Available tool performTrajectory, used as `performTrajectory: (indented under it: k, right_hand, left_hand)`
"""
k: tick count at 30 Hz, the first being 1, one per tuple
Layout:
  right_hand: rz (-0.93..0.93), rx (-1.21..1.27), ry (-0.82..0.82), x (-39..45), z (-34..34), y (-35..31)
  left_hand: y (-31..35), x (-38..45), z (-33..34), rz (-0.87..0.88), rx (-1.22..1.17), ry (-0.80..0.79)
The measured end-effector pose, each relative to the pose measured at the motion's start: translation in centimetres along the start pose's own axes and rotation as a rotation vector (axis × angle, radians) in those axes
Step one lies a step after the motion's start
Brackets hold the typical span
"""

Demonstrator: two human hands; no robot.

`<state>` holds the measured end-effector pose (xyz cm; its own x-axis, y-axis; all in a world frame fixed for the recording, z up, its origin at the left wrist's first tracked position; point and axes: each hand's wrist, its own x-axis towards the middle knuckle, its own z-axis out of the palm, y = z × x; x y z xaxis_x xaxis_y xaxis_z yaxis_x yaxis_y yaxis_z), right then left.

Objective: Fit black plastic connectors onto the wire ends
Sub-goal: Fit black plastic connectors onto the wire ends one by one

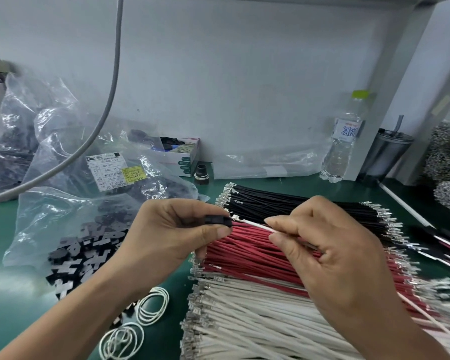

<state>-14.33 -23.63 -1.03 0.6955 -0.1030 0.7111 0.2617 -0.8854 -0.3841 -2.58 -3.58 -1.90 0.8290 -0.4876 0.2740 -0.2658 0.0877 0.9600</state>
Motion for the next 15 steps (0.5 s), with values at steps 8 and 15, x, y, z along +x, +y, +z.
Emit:
performTrajectory:
  k: [8, 15]
  right_hand:
    - [-0.043, 0.044, 0.053, -0.23, 0.31, 0.11]
    - [-0.09, -0.079, 0.084, -0.2, 0.73, 0.22]
  left_hand:
    - [0.33, -0.01, 0.15, 0.013, -0.007, 0.006]
    - [0.22, -0.21, 0.16, 0.045, 0.021, -0.058]
